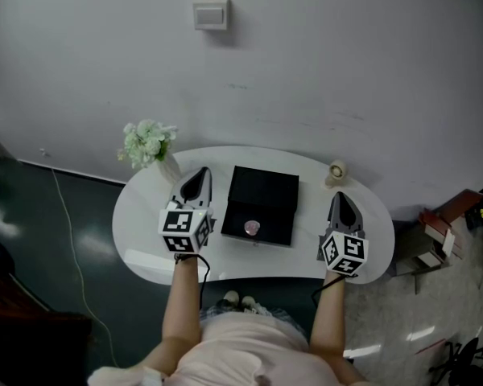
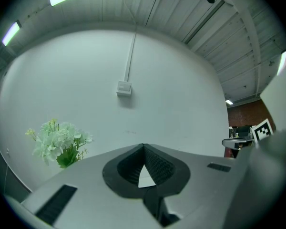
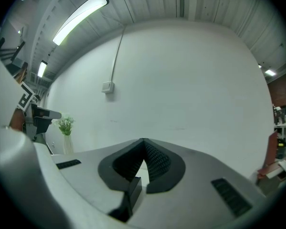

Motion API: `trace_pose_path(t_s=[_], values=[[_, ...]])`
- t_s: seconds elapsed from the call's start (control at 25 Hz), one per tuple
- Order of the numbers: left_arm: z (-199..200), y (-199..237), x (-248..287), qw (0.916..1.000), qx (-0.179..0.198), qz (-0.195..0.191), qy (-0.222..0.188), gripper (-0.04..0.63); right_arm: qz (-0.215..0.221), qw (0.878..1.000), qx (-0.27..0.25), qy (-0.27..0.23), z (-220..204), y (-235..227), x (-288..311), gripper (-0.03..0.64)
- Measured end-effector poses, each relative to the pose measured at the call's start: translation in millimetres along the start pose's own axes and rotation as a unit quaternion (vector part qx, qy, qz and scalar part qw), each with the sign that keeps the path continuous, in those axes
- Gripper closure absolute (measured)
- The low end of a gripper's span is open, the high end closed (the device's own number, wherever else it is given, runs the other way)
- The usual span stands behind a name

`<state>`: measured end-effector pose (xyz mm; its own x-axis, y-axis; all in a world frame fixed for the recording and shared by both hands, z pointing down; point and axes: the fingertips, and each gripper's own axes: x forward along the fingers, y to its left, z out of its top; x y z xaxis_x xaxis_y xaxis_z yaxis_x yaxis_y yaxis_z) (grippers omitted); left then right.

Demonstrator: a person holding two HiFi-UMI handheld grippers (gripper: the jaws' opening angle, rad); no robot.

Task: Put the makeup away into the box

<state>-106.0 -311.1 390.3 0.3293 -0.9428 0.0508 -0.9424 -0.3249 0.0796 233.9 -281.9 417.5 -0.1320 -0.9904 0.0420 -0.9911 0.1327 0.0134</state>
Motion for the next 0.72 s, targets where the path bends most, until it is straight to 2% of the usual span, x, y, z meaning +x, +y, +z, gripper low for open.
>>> trace_pose_path(t_s=[0.72], values=[[-9.3, -7.3, -0.9, 0.9998, 0.011, -0.012, 0.01, 0.571, 0.011, 1.0, 0.003, 0.003, -1.8, 6.6, -4.2, 0.603]])
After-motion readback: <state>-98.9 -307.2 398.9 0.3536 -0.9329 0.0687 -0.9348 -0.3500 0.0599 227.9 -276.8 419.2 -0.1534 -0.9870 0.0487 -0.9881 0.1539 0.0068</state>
